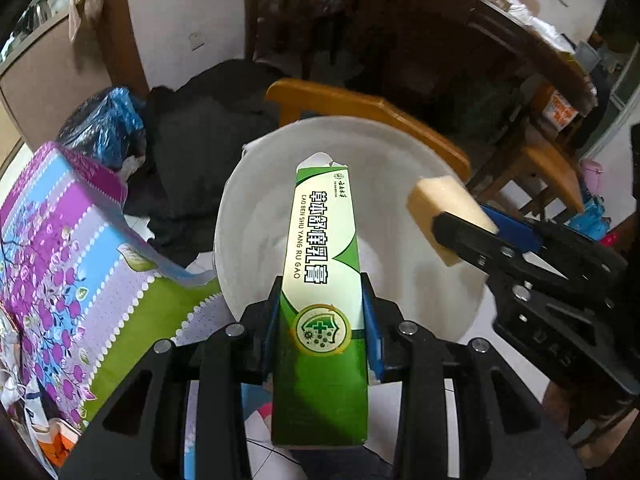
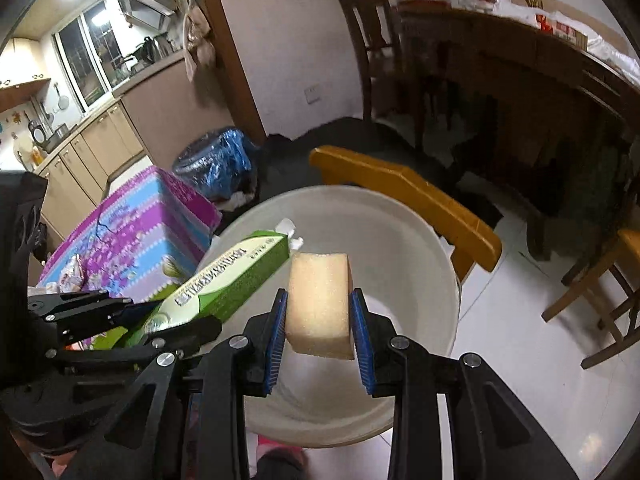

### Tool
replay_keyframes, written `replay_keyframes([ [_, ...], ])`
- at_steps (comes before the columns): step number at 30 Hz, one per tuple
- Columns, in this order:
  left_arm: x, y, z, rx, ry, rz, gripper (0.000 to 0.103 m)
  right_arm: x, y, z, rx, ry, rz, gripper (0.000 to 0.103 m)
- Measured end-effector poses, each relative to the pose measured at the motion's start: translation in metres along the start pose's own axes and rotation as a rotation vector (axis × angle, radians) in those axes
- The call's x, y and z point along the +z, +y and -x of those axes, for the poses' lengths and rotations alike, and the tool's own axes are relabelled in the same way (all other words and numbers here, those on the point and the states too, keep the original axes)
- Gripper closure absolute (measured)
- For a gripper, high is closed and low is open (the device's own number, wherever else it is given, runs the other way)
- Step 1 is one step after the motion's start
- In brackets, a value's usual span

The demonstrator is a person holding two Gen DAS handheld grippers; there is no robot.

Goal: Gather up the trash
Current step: 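Carry the sponge and toothpaste box over the white bucket with both tools, then open both tools to drop the sponge and toothpaste box into the bucket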

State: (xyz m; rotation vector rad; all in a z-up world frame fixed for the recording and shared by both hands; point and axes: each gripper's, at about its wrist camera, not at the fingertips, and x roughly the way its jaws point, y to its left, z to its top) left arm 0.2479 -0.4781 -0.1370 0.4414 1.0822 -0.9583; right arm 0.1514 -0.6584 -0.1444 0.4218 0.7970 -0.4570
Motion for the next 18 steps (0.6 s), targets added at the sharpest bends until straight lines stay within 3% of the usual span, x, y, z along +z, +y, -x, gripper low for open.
replay_keyframes([
  [18,0.008,-0.016,-0.026,0.022,0.051,0.012,0.069,-0.012,-0.019,-0.039,-0.016,0.062,-0.035,0.068],
])
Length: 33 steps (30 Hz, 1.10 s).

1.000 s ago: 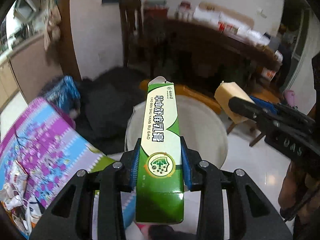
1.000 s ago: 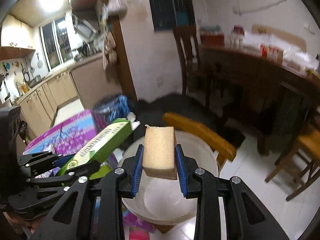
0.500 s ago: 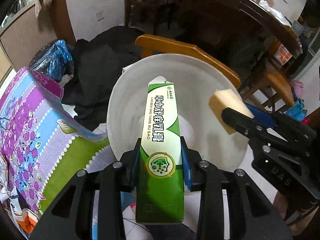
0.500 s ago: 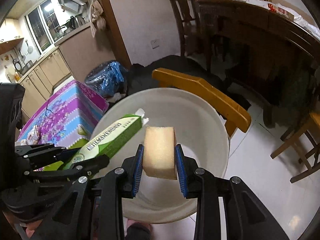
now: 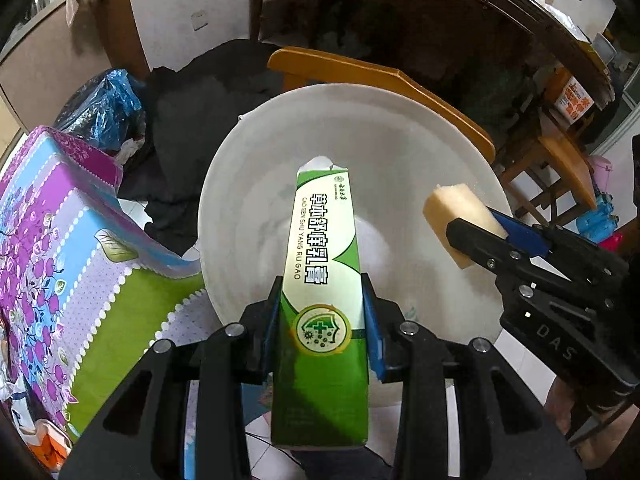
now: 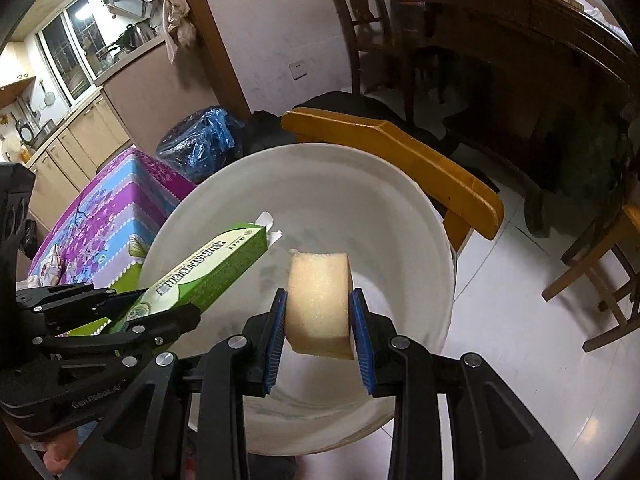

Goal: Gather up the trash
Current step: 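Open both tools to drop the sponge and toothpaste box into the bucket, then move both tools back to the table and lower the left tool onto the wipes pack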

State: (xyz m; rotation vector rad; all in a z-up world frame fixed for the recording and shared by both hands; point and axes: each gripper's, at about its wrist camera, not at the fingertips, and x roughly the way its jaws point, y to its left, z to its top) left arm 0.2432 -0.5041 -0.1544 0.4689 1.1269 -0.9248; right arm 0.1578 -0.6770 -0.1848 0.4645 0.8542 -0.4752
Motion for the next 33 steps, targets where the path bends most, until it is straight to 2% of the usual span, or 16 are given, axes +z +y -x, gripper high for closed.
replay_keyframes([
  [2,0.000,0.001,-0.001,0.008,0.004,0.003,0.069,0.000,-0.001,0.000,0.000,-0.003,-0.004,0.061],
  [4,0.000,0.002,0.000,0.009,-0.002,0.007,0.064,-0.001,-0.002,0.000,0.002,-0.010,-0.009,0.053],
  [16,-0.006,0.005,0.009,0.023,-0.033,0.009,0.063,-0.004,-0.005,0.012,0.012,-0.048,-0.007,0.052],
  [20,-0.013,0.012,0.020,0.029,-0.064,0.013,0.062,-0.006,-0.001,0.032,0.024,-0.104,0.003,0.052],
  [23,-0.024,0.016,0.043,0.045,-0.128,-0.003,0.057,-0.012,0.009,0.066,0.035,-0.214,0.033,0.050],
  [24,-0.028,0.017,0.051,0.046,-0.150,-0.007,0.055,-0.015,0.015,0.080,0.043,-0.265,0.044,0.046],
  [28,-0.063,0.032,0.107,0.103,-0.327,-0.036,0.038,-0.040,0.050,0.141,0.083,-0.495,0.119,0.027],
  [30,-0.087,0.047,0.136,0.142,-0.418,-0.034,0.035,-0.059,0.074,0.167,0.123,-0.605,0.165,0.023],
  [33,-0.120,0.071,0.176,0.192,-0.545,0.005,0.026,-0.082,0.104,0.189,0.187,-0.705,0.202,0.018],
])
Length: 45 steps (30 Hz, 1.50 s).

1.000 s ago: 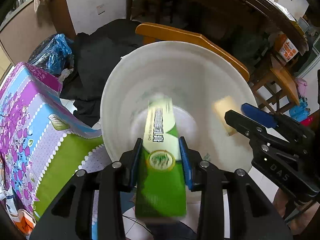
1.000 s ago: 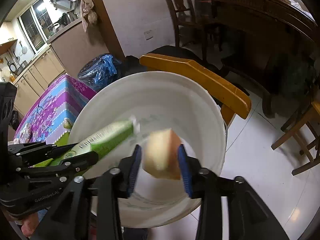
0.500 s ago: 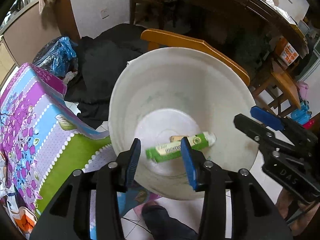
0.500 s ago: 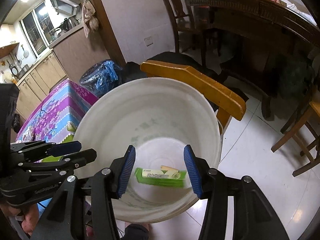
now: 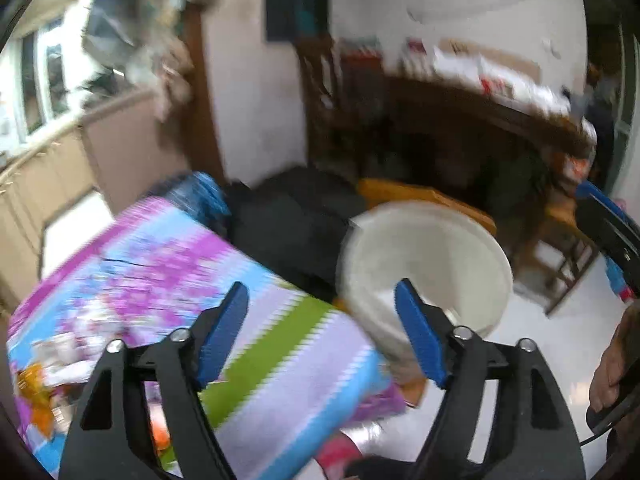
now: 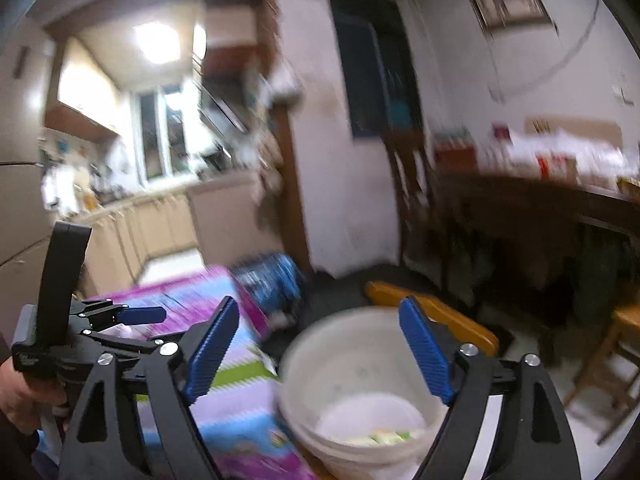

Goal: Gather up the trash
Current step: 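Move both tools back to the table and lower the left tool onto the wipes pack, then grasp the alcohol wipes pack with the left tool while the right tool grasps the orange carton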

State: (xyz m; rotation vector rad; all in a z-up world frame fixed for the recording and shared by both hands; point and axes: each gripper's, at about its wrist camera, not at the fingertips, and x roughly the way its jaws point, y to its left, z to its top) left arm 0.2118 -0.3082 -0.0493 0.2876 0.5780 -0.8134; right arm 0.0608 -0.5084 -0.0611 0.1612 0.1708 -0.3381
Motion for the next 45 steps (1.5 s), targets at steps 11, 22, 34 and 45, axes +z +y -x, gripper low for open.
replay_keyframes([
  [11,-0.062,0.144,0.096,0.144,-0.051,0.138,0.014,-0.016,0.127,0.007,0.317,0.011,0.051,0.013],
  [22,-0.118,0.211,0.013,-0.005,0.241,0.208,0.014,-0.061,0.177,-0.019,0.396,0.209,0.046,0.013],
  [34,-0.131,0.213,-0.016,-0.056,0.282,0.260,0.051,-0.085,0.163,-0.057,0.430,0.329,-0.014,0.013],
  [45,-0.139,0.222,-0.001,-0.105,0.249,0.414,0.070,-0.119,0.161,-0.115,0.546,0.555,-0.273,0.013],
])
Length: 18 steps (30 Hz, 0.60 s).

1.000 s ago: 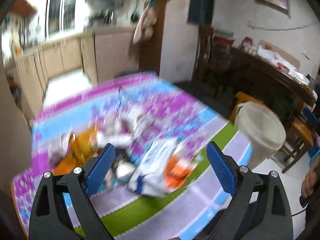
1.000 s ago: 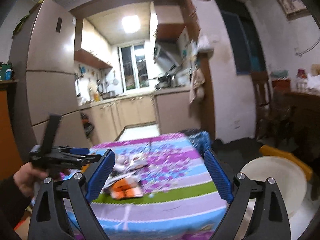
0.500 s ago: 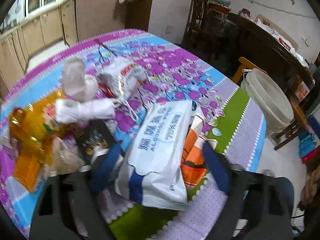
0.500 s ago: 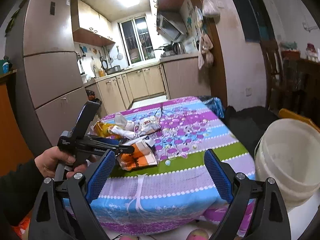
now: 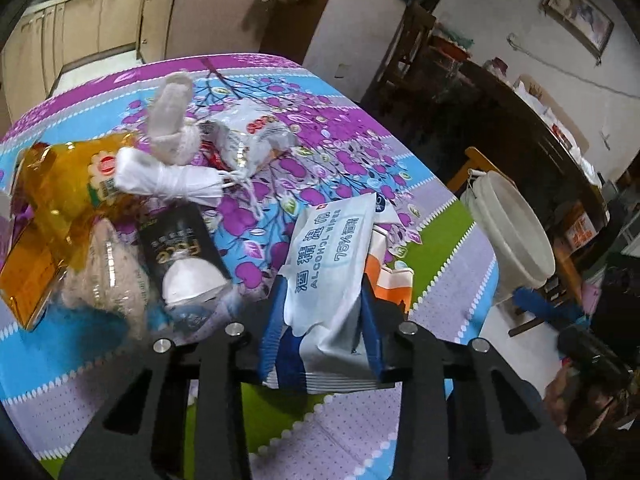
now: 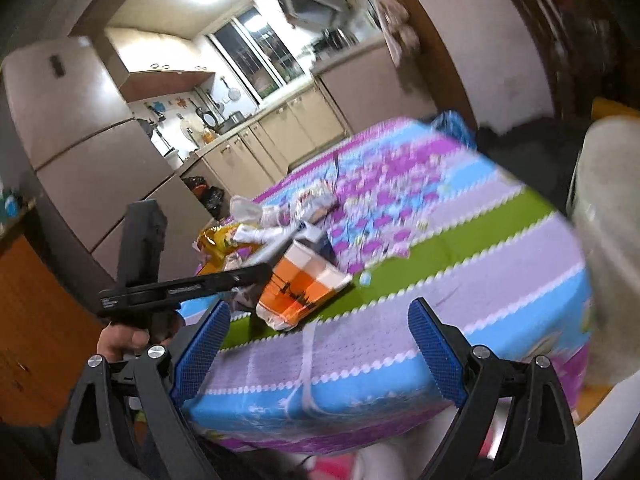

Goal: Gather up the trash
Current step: 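Grasp the alcohol wipes pack with the left tool while the right tool grasps the orange carton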

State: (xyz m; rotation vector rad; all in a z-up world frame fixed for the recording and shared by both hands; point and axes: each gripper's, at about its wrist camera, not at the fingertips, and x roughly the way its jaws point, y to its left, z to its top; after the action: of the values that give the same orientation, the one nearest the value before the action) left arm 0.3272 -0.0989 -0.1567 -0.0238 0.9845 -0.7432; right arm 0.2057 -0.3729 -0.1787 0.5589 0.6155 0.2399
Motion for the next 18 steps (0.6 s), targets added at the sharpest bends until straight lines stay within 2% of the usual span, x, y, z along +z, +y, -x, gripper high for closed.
replay_keyframes([
  [3,0.004,0.007,0.000,0.019,0.002,0.018,0.070,0.000,0.005,-0.022,0.020,0.044,-0.014,0.016],
  [5,0.007,0.009,0.001,0.040,0.002,0.016,0.070,0.000,0.012,-0.033,0.023,0.069,-0.003,0.027],
  [7,0.012,0.012,0.000,0.056,0.008,0.019,0.070,-0.001,0.021,-0.051,0.015,0.115,0.004,0.045],
  [12,0.020,0.013,-0.004,0.083,0.030,-0.003,0.070,0.000,0.029,-0.087,-0.028,0.190,-0.026,0.048],
  [15,0.023,0.018,-0.005,0.078,0.033,0.005,0.069,0.002,0.032,-0.102,-0.079,0.201,-0.043,0.049],
  [18,0.025,0.022,-0.005,0.077,0.037,0.012,0.069,0.006,0.034,-0.111,-0.111,0.205,-0.052,0.054],
])
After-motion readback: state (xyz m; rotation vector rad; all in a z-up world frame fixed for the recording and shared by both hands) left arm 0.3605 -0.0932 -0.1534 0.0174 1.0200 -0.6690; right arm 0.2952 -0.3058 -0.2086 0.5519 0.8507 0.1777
